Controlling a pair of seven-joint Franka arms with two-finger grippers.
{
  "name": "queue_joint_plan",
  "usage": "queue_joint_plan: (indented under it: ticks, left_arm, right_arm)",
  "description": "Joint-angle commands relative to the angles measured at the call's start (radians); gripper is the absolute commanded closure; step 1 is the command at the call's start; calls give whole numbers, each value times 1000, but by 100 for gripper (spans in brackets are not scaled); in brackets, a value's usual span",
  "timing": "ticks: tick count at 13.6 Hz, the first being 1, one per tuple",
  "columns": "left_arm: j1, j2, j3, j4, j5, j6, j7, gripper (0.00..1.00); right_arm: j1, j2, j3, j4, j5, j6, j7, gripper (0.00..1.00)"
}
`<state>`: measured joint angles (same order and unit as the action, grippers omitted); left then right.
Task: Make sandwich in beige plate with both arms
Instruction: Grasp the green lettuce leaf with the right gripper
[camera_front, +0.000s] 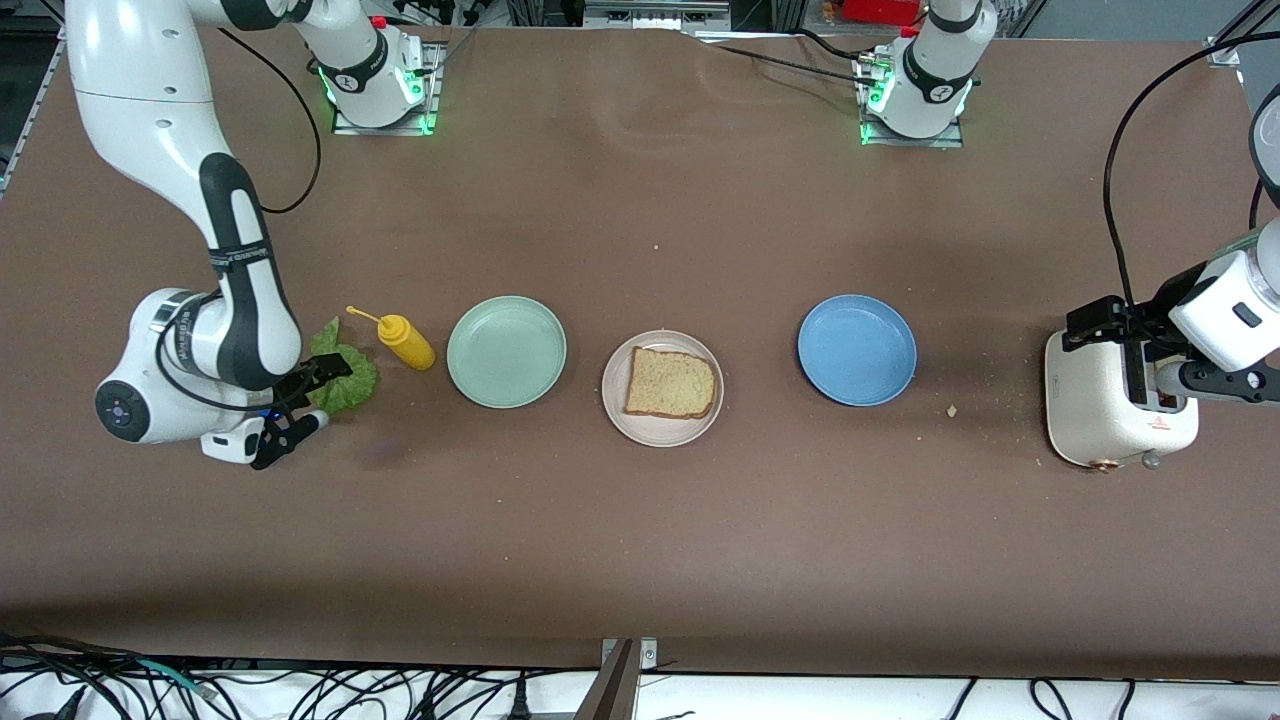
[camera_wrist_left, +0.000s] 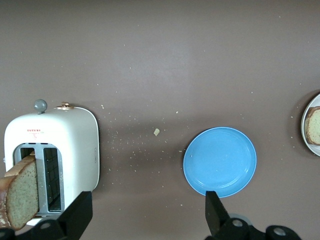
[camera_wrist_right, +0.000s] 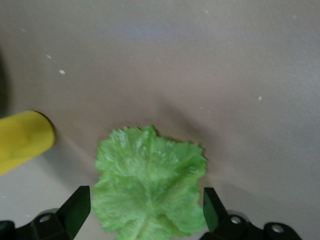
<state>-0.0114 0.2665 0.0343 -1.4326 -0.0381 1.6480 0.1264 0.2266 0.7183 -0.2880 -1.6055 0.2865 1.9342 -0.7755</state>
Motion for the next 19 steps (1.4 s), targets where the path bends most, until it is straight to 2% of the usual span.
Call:
queue_joint_plan:
  ticks: [1,2,9,10,12,13,19]
  left_arm:
    - [-2,-6,-5,-3,32,10,-10,1]
    - [-4,-6,-5,-5,32,10,-10,1]
    - [-9,-1,-5,-3,32,12,-13,1]
    - [-9,-1,-5,-3,32,12,-13,1]
    - [-10,2,-5,-3,32,12,-13,1]
    - [-10,2,-5,-3,32,12,-13,1]
    - [-12,3,-5,-3,32,13,-13,1]
  right_arm:
    - [42,-36,-31,-59,-55,43,12,0]
    - [56,-36,-51,-65,-62,43,18,0]
    - [83,-37,-51,-149,-63,106,27,1]
    - [88,-36,-51,-155,-66,115,25,16]
    - [97,-33,-51,-155,-66,112,28,79]
    - [100,-31,-52,-154,-69,111,28,99]
    - [105,-26,-53,-140,-95,108,28,100]
